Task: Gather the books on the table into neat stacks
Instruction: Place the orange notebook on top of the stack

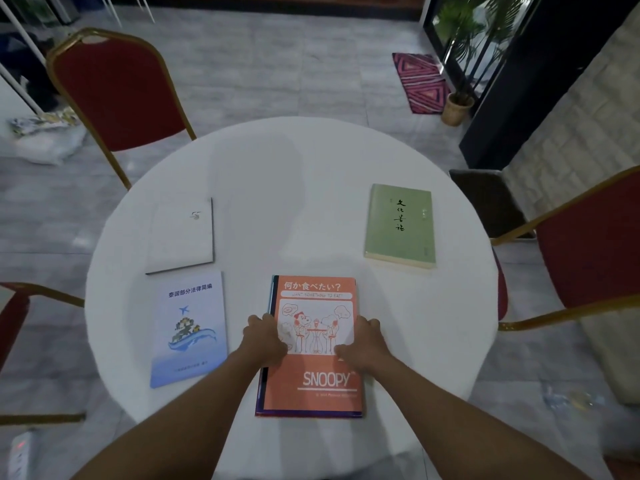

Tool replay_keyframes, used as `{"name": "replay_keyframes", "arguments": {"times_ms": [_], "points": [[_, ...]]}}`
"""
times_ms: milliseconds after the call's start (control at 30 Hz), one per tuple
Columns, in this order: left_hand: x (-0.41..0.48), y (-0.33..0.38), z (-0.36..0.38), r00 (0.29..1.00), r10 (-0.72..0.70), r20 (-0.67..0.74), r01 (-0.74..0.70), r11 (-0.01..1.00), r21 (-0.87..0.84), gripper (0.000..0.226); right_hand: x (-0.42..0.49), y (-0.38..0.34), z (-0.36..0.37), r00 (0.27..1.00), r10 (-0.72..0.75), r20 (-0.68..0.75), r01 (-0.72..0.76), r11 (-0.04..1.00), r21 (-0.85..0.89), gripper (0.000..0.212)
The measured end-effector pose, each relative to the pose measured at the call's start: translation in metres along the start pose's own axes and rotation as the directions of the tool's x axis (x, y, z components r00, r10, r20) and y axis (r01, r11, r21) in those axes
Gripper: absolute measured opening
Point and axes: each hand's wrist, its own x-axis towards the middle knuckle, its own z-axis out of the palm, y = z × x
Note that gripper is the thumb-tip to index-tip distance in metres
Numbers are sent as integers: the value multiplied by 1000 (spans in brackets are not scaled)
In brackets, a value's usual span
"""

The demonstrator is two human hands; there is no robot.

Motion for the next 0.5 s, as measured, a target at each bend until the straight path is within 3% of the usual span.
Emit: {"name": "replay_keyframes", "arguments": {"times_ms": [233, 500], "points": [[4, 25, 10, 999, 41, 11, -41, 999, 21, 58, 5, 12, -23, 999, 47, -24, -47, 999, 2, 49], [-2, 77, 37, 990, 135, 31, -137, 986, 92, 55, 7, 50, -64, 989, 133, -58, -133, 991, 9, 51]]}}
